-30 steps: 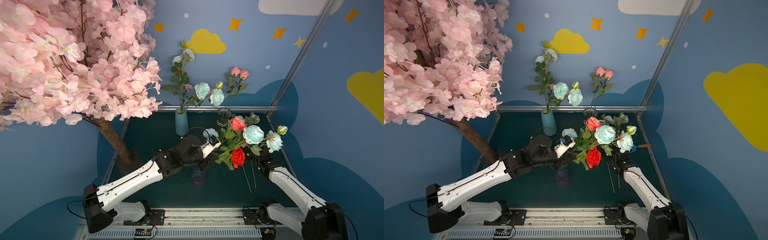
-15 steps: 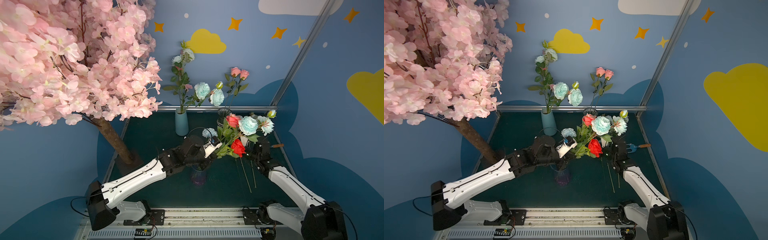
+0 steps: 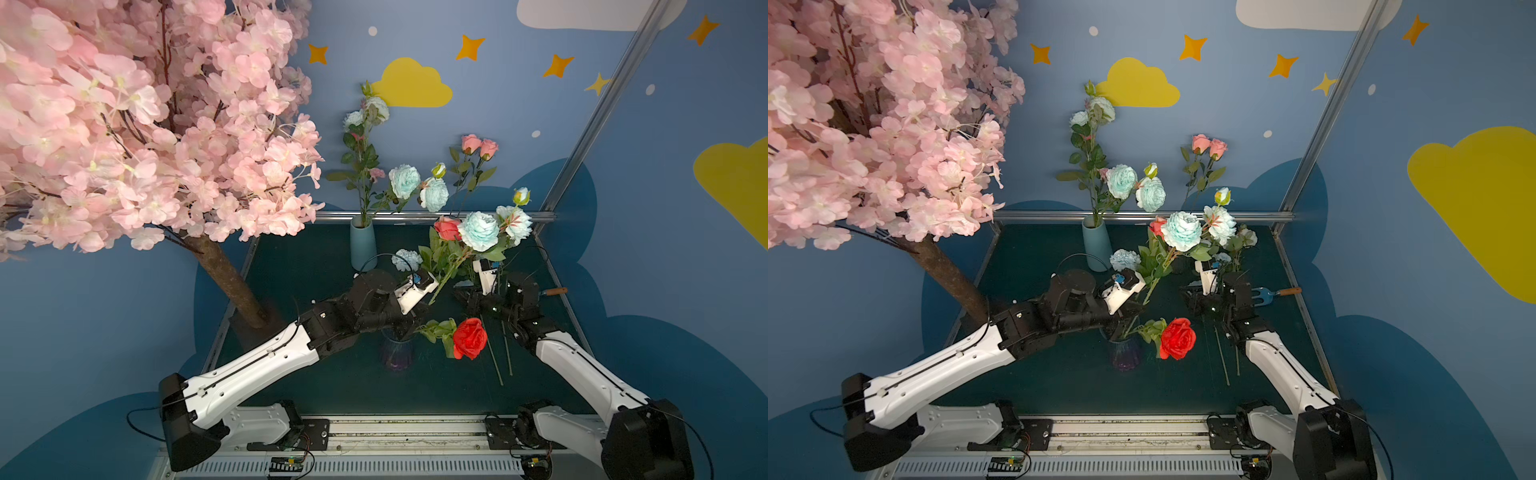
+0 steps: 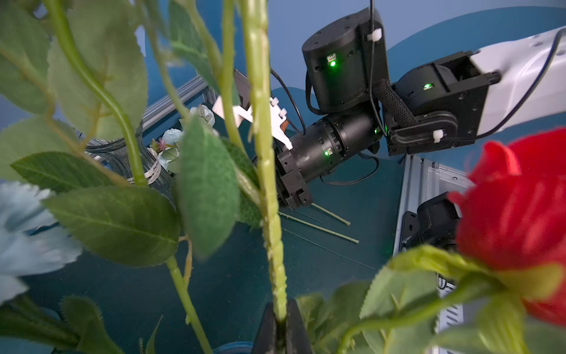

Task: Pick out blue flowers from the vase
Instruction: Pick up the flower from the vase.

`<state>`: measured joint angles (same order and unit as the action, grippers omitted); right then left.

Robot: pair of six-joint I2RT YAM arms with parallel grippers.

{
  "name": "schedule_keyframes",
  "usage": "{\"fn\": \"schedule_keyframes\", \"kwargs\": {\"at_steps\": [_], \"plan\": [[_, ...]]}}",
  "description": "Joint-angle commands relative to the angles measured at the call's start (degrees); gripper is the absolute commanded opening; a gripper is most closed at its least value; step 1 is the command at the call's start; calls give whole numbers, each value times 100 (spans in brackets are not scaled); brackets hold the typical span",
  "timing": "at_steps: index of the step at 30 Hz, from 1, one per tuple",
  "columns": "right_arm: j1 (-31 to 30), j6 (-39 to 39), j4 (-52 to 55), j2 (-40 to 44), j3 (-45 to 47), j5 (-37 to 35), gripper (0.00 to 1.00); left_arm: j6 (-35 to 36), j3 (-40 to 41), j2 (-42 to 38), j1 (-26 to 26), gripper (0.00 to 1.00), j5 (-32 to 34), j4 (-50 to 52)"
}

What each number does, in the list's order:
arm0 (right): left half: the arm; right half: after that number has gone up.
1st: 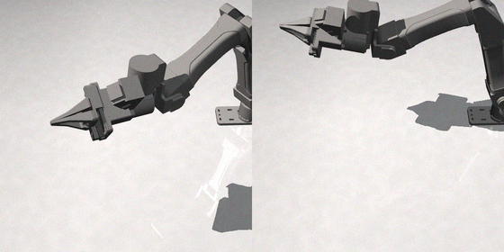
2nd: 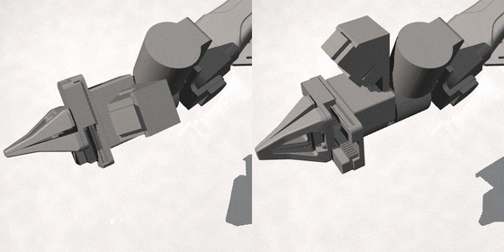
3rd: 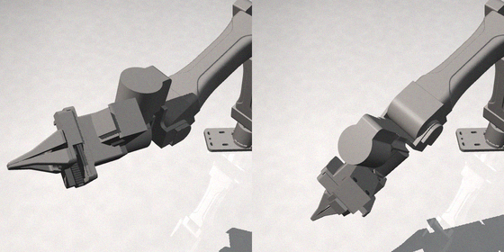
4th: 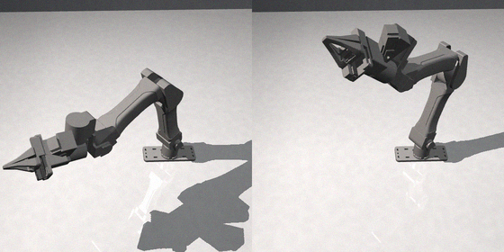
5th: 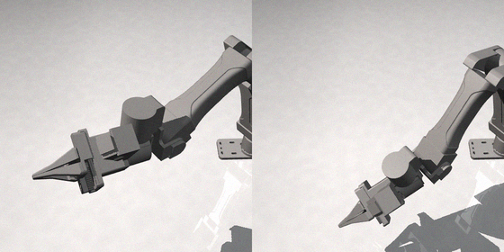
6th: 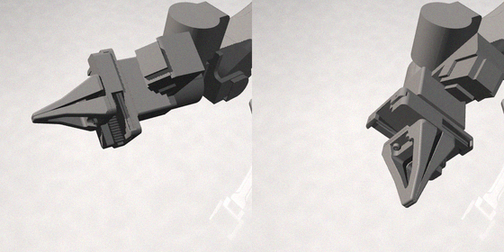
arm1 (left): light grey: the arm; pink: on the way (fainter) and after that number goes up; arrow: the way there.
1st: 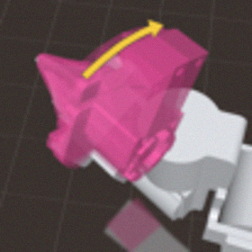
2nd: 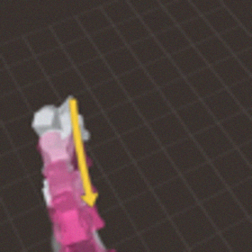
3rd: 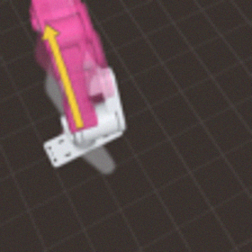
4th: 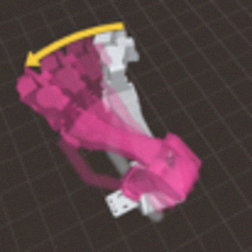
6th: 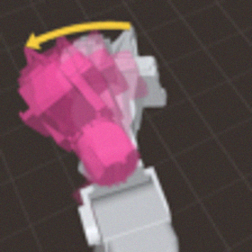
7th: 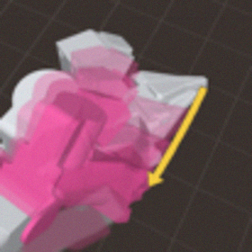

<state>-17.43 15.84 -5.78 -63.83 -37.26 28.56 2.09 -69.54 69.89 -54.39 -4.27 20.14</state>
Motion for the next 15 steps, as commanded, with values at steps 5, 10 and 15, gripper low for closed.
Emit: {"fn": "schedule_keyframes", "kwargs": {"at_steps": [5, 10, 15], "plan": [[20, -42, 40, 189, -5, 22, 16, 304, -777, 151, 10, 3, 8, -35], [-9, -101, 391, 512, -98, 93, 17, 522, -1259, 174, 8, 3, 31, -192], [-32, -217, 927, 875, -503, 201, 21, 730, -1582, 208, 57, 3, 158, -291]]}}
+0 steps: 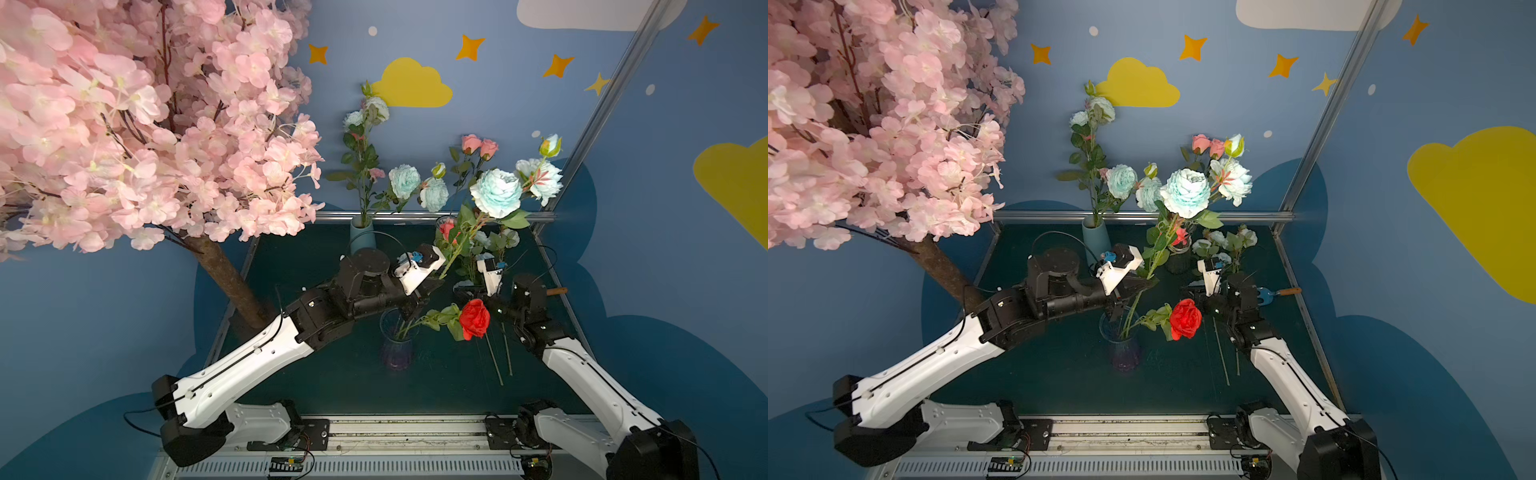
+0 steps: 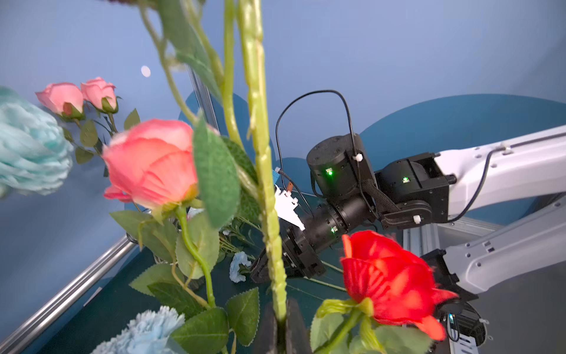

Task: Pick out blue flowers from the vase
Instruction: Pick up the flower from the vase.

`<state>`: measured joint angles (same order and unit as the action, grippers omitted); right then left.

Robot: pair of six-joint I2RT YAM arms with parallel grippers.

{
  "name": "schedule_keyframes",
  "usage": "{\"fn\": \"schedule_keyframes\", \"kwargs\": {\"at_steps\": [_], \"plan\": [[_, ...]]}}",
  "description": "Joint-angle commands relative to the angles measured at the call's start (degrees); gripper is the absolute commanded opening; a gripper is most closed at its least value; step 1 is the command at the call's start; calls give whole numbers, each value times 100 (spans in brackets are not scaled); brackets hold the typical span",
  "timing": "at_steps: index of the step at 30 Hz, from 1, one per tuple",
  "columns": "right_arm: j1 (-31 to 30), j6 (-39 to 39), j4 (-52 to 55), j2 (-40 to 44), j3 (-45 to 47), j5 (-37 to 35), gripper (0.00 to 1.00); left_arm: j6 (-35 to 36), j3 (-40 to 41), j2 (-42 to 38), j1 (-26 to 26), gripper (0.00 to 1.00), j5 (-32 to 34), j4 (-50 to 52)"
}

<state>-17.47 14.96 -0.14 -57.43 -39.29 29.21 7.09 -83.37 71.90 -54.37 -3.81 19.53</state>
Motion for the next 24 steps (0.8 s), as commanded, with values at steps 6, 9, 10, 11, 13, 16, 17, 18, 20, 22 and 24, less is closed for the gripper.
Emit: {"fn": "schedule_keyframes", "kwargs": {"at_steps": [6, 9, 10, 11, 13, 16, 17, 18, 20, 22, 24], "plan": [[-29, -139, 780, 547, -949, 279, 23, 107, -448, 36, 388, 3, -52, -535], [-38, -266, 1150, 449, -1648, 353, 24, -110, -477, -8, 700, 3, -295, -753], [-39, -304, 1285, 392, -1926, 409, 24, -218, -449, -39, 839, 3, -425, -836], [-45, -344, 1383, 319, -2200, 499, 25, -309, -411, -81, 993, 3, -555, -938], [-64, -378, 1519, 197, -2698, 733, 26, -391, -289, -154, 1235, 3, -800, -1099], [-95, -348, 1587, 44, -3338, 1199, 27, -590, -151, -210, 1669, 3, -1153, -1217], [-106, -294, 1563, 1, -3512, 1341, 27, -693, -83, -243, 1806, 3, -1248, -1298], [-120, -242, 1518, -36, -3659, 1472, 28, -780, 6, -275, 1905, 3, -1348, -1403], [-160, -86, 1348, -116, -3910, 1767, 28, -1002, 180, -355, 2065, 3, -1577, -1687], [-201, 85, 1128, -186, -4069, 2042, 28, -1139, 287, -407, 2142, 3, -1748, -1871], [-255, 286, 865, -216, -4137, 2283, 28, -1223, 353, -448, 2166, 3, -1873, -1995]]}}
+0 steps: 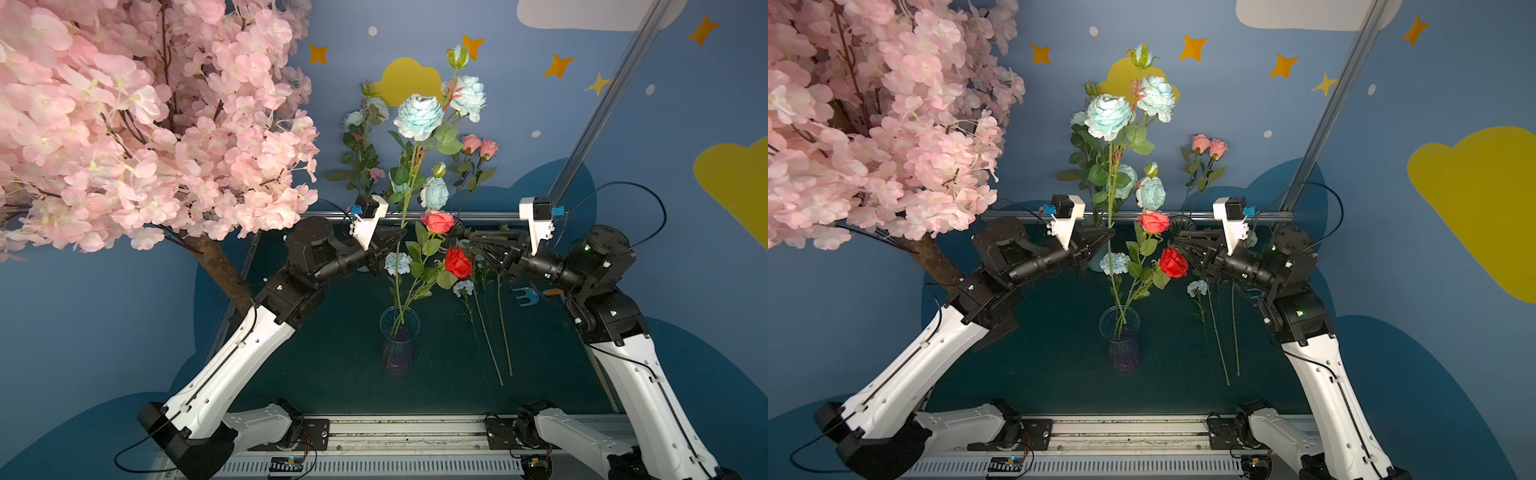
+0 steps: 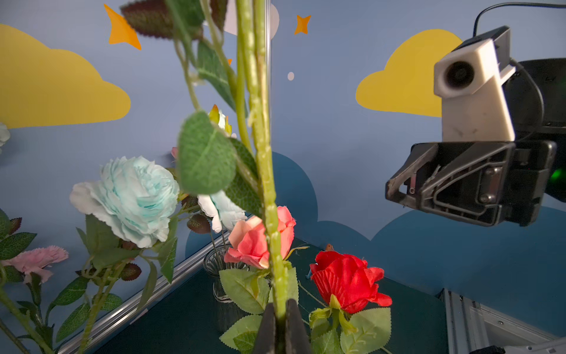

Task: Pick out blue flowers from the vase
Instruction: Pick up the flower from the vase.

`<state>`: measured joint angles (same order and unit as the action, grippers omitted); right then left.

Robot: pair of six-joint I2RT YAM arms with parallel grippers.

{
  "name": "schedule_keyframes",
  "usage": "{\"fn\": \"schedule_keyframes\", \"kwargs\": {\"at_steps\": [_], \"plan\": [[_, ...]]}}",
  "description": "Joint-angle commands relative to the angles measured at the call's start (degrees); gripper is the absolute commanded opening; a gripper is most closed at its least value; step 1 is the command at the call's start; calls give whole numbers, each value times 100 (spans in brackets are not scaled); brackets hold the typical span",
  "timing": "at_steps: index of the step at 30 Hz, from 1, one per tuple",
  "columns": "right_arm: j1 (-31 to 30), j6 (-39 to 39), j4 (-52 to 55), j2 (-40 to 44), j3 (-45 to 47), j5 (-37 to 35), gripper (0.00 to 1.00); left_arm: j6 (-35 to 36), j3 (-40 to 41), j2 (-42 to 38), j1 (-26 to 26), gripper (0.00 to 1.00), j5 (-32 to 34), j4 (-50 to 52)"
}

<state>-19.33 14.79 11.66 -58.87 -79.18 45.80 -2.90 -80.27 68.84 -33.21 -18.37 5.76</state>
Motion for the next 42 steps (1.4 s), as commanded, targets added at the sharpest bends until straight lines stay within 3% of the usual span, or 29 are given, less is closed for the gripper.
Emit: {"fn": "schedule_keyframes", "kwargs": {"at_steps": [1, 6, 11, 23, 32, 42], "plan": [[-108, 444, -501, -64, -102, 751, 28, -254, 71, -163, 60, 3, -454, -688], [-473, 1151, -1820, -72, 563, 1164, 30, -449, 105, -206, 78, 3, -711, -993], [-789, 1789, -3055, -627, 787, 1501, 34, -605, -190, -111, 79, 3, -1148, -954], [-1649, 1054, -2745, -1342, 302, 1187, 40, -691, -102, -261, 91, 3, -1379, -930], [-2035, 346, -2070, -1537, 38, 666, 37, -596, -198, -201, 96, 3, -1507, -691], [-2244, -545, -1244, -1115, 128, -332, 43, -545, -173, -246, 104, 3, -1450, -611]]}}
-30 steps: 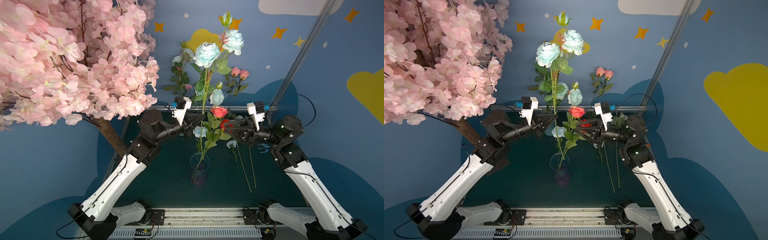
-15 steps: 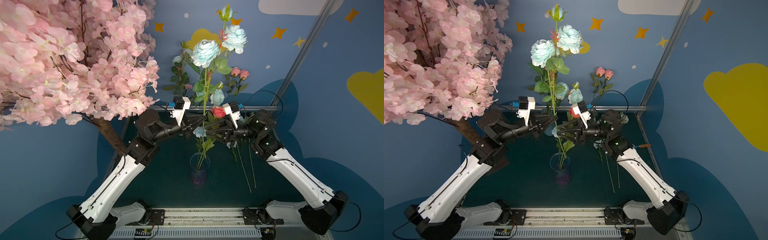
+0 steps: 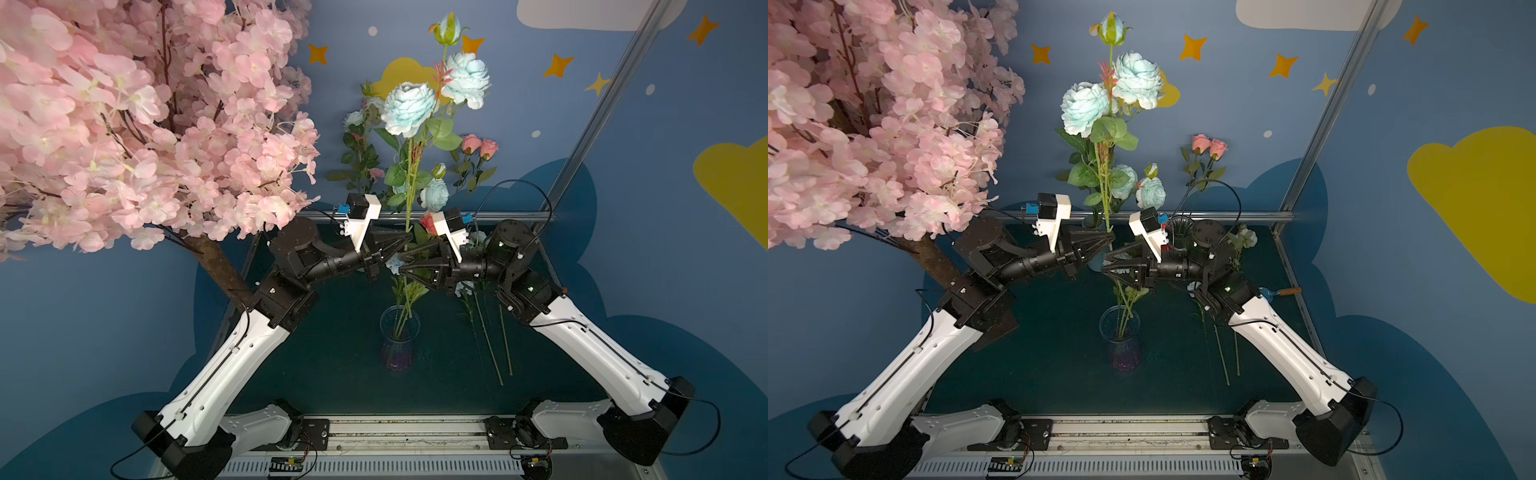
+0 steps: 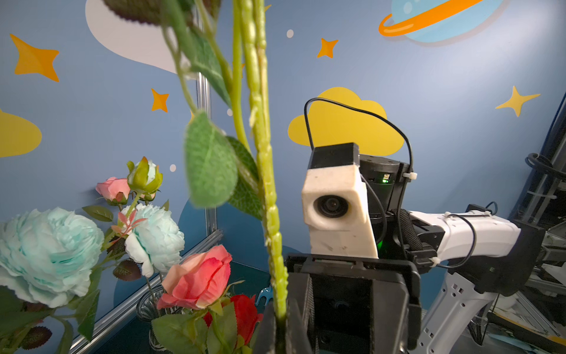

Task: Pick out blue flowers from the vase
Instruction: Pick up the flower from the vase.

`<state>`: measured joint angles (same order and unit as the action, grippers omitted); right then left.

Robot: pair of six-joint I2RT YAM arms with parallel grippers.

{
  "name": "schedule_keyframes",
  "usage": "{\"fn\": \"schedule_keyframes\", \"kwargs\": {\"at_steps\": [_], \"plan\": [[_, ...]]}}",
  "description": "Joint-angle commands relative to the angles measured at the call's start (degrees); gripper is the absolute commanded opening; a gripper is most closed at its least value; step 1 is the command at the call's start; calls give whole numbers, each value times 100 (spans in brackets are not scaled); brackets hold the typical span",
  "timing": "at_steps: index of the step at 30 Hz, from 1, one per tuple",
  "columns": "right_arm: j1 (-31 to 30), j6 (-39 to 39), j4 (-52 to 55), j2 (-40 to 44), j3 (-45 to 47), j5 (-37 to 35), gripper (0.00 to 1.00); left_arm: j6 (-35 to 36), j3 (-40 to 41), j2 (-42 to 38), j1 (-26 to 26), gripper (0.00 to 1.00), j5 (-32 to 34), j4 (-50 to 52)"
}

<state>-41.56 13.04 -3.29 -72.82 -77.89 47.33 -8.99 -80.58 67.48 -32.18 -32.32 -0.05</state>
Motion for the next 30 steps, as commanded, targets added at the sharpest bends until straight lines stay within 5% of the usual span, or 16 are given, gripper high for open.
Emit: {"fn": "schedule_keyframes", "kwargs": {"at_steps": [1, 18, 30], "plan": [[-27, -393, 250, 315, 31, -536, 44, 60, -127, -119, 2, 3, -61, -37], [-140, -309, -66, 10, -14, -877, 44, -36, -46, -179, 6, 3, -142, -139], [-265, -271, -379, -20, 39, -950, 27, -48, -11, -131, 9, 3, -141, -179]]}}
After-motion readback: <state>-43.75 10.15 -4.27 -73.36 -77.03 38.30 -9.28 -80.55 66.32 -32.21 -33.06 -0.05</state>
